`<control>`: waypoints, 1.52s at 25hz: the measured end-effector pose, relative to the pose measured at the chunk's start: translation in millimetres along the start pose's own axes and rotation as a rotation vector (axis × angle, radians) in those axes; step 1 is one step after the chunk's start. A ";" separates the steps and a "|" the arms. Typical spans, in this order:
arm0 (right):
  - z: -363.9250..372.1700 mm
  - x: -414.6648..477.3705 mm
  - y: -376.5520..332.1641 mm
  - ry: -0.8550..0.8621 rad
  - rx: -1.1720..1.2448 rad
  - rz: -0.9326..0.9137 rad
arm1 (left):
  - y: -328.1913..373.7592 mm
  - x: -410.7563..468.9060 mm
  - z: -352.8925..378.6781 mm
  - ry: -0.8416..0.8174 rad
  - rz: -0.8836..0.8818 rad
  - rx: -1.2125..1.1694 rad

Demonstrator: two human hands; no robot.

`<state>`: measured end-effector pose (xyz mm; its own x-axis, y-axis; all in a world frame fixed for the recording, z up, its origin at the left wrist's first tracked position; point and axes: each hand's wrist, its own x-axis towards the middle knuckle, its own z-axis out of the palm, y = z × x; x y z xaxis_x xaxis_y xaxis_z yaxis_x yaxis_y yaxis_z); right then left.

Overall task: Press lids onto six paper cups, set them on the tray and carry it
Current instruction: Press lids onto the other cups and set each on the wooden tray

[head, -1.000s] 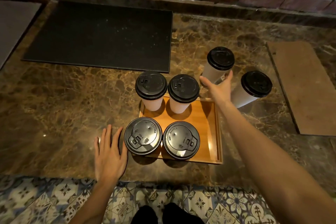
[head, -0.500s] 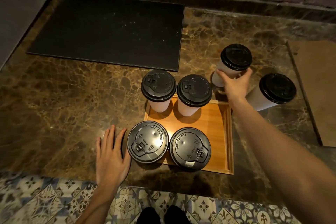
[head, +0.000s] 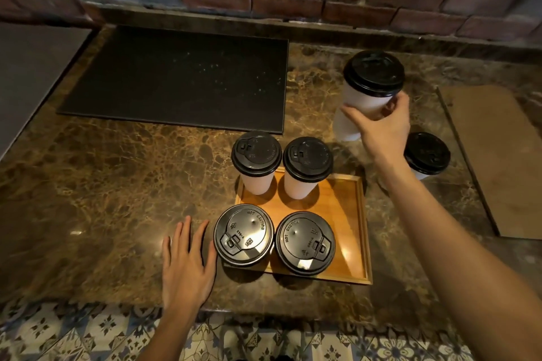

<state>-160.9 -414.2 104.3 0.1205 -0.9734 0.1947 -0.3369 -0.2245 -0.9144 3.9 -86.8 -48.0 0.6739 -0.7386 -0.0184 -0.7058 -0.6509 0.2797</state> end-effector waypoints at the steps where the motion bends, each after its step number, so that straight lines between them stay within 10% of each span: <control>1: -5.0 -6.8 -15.1 -0.012 0.012 -0.013 | 0.8 0.0 -0.6 0.003 -0.002 -0.006; 18: -111.4 -209.4 -156.1 -0.339 0.066 -0.123 | -10.5 -3.0 1.8 -0.142 -0.083 -0.113; 24: -120.6 -253.8 -151.8 -0.387 0.078 -0.098 | 17.9 -4.7 -65.5 -0.016 -0.328 -0.917; 27: -121.6 -258.8 -151.8 -0.395 0.072 -0.096 | 49.5 -42.9 -132.0 0.272 0.011 -1.199; 31: -120.4 -255.2 -154.4 -0.349 0.043 -0.142 | 95.1 -92.3 -185.2 -0.005 0.504 -1.208; 38: -100.8 -252.6 -158.2 -0.231 0.032 -0.164 | 160.5 -101.7 -189.3 0.122 0.408 -1.114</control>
<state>-232.2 -137.3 235.5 0.3821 -0.8874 0.2581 -0.2660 -0.3731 -0.8889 -136.6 -82.9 180.5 0.5027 -0.7948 0.3400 -0.3355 0.1831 0.9241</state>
